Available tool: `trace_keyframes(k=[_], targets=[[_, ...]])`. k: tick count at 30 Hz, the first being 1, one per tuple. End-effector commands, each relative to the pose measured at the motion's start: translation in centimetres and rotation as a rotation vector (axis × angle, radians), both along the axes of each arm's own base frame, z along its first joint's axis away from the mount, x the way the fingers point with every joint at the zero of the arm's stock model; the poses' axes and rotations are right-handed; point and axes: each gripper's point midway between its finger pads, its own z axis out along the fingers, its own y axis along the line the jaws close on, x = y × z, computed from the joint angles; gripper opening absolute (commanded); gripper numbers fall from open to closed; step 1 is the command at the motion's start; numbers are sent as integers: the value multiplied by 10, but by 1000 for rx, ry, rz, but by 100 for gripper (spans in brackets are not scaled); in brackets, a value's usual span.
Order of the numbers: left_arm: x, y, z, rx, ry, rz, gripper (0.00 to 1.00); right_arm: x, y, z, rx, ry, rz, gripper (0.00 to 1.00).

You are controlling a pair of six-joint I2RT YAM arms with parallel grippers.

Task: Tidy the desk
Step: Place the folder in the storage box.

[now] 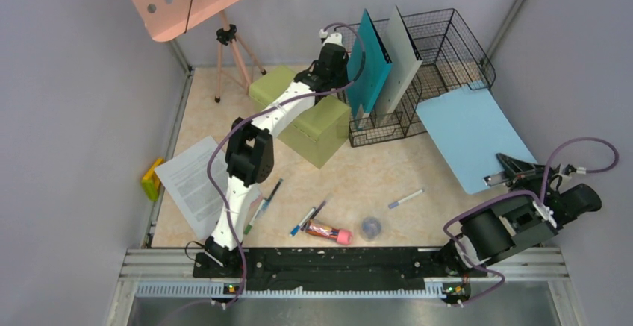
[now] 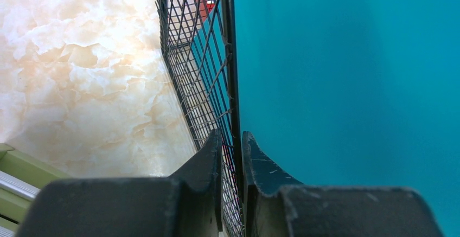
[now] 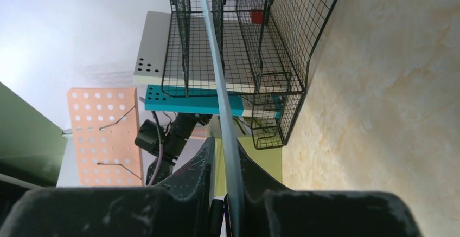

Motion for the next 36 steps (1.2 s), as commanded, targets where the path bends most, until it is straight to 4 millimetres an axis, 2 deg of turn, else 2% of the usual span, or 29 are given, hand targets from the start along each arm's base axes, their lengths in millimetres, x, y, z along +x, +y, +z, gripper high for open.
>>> trace_keyframes(k=[1,6,13,19,28,33,36], targets=[[-14,3,-9,44,46,-57,0,9,3,7,-23,-4,-37,0],[-20,-4,-10,49,49,-69,0,13,18,11,-32,-14,-26,0],[-26,-3,-4,84,26,-66,0,14,28,-6,60,50,-40,0],[-34,-8,1,118,10,-73,0,23,44,-7,112,60,-8,0],[-34,-12,-2,145,5,-80,0,25,44,4,172,37,14,0],[-32,-13,-1,155,-4,-87,0,39,36,15,171,-14,-3,0],[-33,-14,0,150,-2,-93,0,49,38,13,186,-19,-4,0]])
